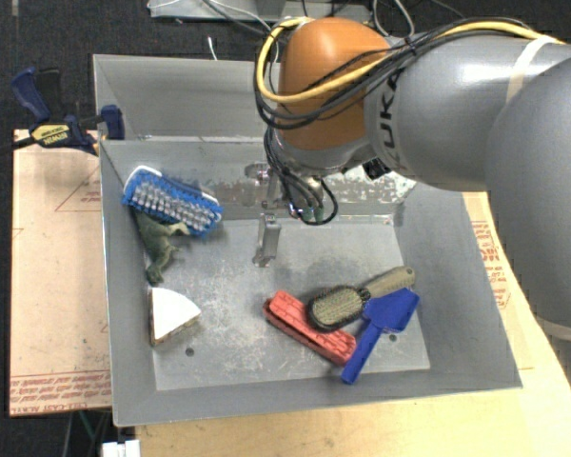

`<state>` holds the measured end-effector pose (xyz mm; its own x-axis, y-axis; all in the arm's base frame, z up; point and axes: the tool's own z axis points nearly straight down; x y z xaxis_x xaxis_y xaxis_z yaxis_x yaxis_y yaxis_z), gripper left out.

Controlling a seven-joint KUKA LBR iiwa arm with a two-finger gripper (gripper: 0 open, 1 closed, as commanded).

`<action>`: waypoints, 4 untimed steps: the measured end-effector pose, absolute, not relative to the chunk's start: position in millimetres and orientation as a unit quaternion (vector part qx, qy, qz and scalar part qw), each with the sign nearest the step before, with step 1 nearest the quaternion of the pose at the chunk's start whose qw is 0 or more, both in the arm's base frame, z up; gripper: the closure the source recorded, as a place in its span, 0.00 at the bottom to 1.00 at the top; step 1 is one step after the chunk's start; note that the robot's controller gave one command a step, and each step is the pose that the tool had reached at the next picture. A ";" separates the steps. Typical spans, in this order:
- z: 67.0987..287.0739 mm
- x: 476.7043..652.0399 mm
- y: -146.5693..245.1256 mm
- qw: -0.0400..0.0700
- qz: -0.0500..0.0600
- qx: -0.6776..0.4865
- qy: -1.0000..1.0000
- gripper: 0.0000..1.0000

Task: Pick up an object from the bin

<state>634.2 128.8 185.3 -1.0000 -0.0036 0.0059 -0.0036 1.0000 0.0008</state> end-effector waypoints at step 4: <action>103.0 646.6 241.3 0.002 -0.002 -0.078 -0.997 0.00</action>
Offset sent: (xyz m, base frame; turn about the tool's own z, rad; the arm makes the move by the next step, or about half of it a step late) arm 0.0147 0.0871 -0.1153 -0.0620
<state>646.6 241.3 103.0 -0.9879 0.1552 0.0037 0.1552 0.9879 0.0047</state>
